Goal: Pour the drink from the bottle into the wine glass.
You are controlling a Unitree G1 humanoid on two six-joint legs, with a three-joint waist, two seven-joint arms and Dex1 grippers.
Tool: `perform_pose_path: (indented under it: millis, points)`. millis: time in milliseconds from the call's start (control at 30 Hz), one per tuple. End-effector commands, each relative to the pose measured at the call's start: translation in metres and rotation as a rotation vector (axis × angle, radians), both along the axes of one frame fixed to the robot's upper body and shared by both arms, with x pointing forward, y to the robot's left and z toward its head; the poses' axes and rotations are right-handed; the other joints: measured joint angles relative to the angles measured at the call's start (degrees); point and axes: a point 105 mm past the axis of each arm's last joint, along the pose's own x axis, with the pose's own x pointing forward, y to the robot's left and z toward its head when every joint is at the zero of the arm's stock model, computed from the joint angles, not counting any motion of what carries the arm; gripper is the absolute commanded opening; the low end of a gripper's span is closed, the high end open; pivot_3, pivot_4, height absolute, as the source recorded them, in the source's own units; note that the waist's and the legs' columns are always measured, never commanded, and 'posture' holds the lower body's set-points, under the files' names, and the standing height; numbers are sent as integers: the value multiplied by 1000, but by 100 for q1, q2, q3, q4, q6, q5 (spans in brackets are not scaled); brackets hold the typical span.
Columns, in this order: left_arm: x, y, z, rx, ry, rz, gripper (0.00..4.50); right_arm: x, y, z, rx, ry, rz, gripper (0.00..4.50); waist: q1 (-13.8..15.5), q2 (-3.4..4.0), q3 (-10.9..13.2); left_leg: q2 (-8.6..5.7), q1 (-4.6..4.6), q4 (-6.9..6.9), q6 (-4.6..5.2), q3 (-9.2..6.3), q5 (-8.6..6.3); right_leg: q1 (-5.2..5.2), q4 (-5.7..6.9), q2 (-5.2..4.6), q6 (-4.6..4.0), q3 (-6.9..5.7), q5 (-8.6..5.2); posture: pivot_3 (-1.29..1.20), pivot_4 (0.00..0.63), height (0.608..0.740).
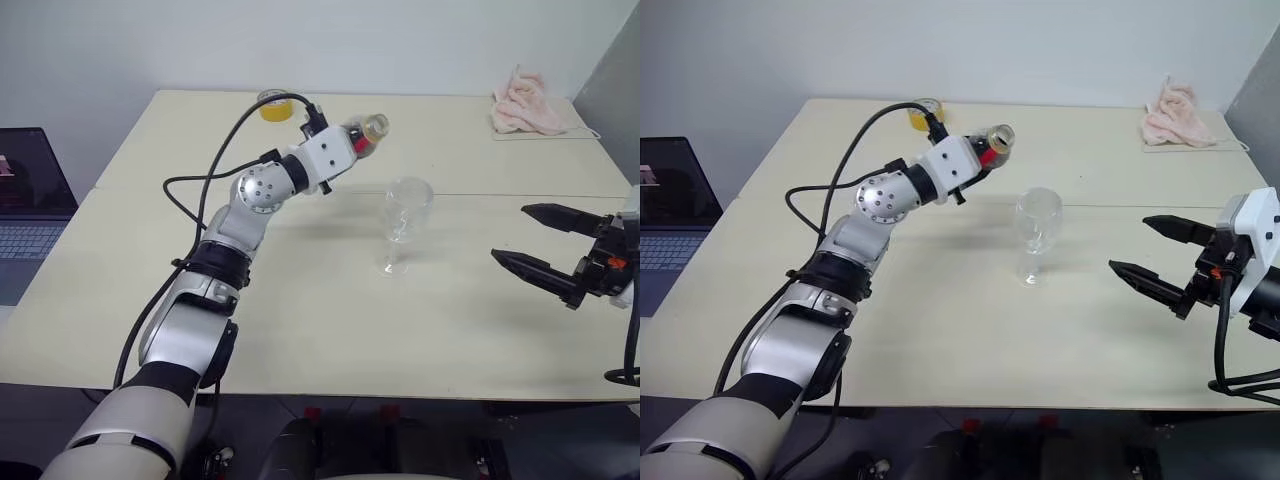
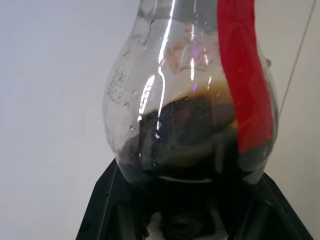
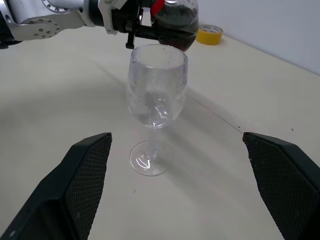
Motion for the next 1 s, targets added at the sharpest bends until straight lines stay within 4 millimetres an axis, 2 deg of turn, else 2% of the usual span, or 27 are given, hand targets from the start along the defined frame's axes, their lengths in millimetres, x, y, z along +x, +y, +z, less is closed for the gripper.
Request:
perform_pose_path:
  millis: [33, 233, 667, 1000]
  points:
    - [-6, -14, 30, 9, -111, -61, 1713, -5, 1, 10, -8, -58, -5, 4500, -4, -1, 0, 0, 0, 0, 0, 0, 0, -1, 1, 0, 0, 0, 0, 0, 150, 740]
    - [-6, -20, 33, 62, -154, -83, 1713, -5, 2, 9, -8, -63, -16, 4500, -7, -1, 0, -1, -2, 1, 0, 1, 0, -1, 4, 0, 0, -2, 0, 0, 150, 740]
    - [-10, -29, 27, 168, -238, -123, 1713, -7, 4, 5, -10, -62, -33, 4500, -16, -1, 0, -2, -4, 5, 1, 0, 0, -5, 14, 0, 0, -4, 0, 0, 150, 740]
    - [-11, -30, 27, 239, -310, -119, 1713, -8, 2, 5, -22, -63, -45, 4500, -24, -1, 0, -5, -32, 44, 1, 2, 0, -42, 75, -1, 2, 1, -1, 0, 150, 740]
